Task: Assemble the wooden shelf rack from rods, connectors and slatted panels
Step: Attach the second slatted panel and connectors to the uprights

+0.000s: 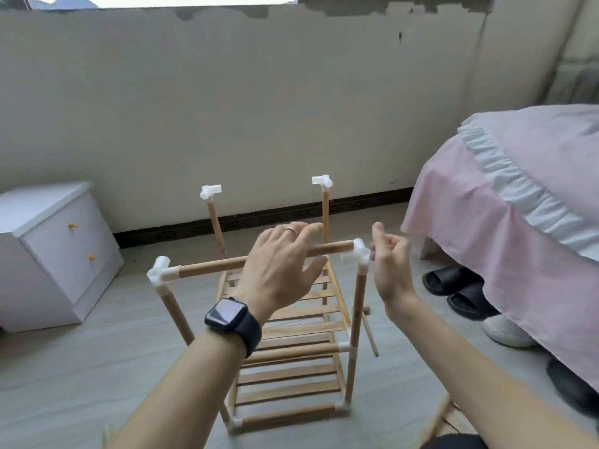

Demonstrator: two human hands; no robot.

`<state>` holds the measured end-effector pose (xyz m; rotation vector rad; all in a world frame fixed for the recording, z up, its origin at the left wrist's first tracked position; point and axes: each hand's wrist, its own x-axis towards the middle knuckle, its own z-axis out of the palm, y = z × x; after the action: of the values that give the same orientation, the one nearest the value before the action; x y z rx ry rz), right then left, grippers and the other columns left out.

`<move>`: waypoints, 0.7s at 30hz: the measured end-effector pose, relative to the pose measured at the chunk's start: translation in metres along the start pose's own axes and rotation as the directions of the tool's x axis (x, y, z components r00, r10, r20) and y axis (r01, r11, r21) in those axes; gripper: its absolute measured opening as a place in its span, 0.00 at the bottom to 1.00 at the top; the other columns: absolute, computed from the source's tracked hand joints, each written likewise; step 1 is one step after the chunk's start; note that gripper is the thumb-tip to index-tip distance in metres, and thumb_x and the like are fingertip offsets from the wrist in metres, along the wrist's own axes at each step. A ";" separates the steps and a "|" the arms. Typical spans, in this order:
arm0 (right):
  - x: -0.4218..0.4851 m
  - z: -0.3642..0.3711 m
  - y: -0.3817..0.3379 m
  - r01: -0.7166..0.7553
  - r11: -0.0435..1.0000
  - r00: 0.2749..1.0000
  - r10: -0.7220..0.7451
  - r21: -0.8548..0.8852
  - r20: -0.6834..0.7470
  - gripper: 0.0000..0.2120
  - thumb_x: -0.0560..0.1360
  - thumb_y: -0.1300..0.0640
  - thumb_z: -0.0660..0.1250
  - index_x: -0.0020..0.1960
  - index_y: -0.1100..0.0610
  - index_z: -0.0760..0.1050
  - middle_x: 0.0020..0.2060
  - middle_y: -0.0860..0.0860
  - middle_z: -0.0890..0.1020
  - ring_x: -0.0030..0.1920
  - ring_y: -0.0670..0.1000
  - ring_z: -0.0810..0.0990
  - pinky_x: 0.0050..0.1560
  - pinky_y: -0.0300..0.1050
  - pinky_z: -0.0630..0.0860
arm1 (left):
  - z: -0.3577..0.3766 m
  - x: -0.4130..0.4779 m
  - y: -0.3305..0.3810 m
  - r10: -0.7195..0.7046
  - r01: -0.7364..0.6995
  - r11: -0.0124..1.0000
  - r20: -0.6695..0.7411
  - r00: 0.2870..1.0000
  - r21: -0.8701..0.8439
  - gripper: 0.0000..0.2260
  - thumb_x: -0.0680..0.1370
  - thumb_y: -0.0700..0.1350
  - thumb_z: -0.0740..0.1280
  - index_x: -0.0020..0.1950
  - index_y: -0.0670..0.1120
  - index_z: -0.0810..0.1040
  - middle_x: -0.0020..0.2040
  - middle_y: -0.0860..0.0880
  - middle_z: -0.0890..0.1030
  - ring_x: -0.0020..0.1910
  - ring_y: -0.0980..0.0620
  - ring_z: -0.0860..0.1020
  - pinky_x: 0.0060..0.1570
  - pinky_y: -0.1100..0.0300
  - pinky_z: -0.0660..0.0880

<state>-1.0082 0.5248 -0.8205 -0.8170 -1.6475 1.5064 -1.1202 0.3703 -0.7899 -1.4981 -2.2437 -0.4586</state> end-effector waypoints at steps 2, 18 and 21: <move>0.000 0.007 0.016 -0.063 0.995 0.960 0.080 -0.073 0.268 0.28 0.83 0.34 0.51 0.56 0.55 0.78 0.42 0.49 0.80 0.44 0.47 0.80 0.47 0.45 0.74 | 0.015 0.010 0.011 0.041 -0.041 0.999 0.048 0.998 0.002 0.22 0.84 0.59 0.56 0.77 0.56 0.63 0.64 0.52 0.77 0.63 0.51 0.74 0.63 0.53 0.69; 0.007 0.012 0.035 0.074 0.996 0.996 -0.071 -0.049 0.052 0.29 0.83 0.36 0.50 0.33 0.54 0.68 0.23 0.46 0.69 0.29 0.48 0.70 0.37 0.49 0.68 | 0.033 0.010 0.015 -0.024 0.026 0.995 -0.019 1.000 0.099 0.20 0.80 0.67 0.50 0.65 0.60 0.70 0.41 0.57 0.73 0.40 0.54 0.76 0.40 0.58 0.68; 0.006 0.012 0.036 0.080 0.995 0.996 -0.079 -0.053 0.035 0.29 0.84 0.37 0.49 0.32 0.54 0.68 0.24 0.47 0.69 0.30 0.49 0.69 0.37 0.49 0.67 | 0.032 0.011 0.014 -0.023 0.026 0.994 -0.030 0.999 0.103 0.19 0.82 0.64 0.50 0.65 0.59 0.71 0.41 0.55 0.76 0.38 0.53 0.77 0.39 0.58 0.70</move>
<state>-1.0228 0.5275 -0.8556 -0.7501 -1.7318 1.4327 -1.1159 0.3995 -0.8110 -1.4054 -2.2301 -0.3632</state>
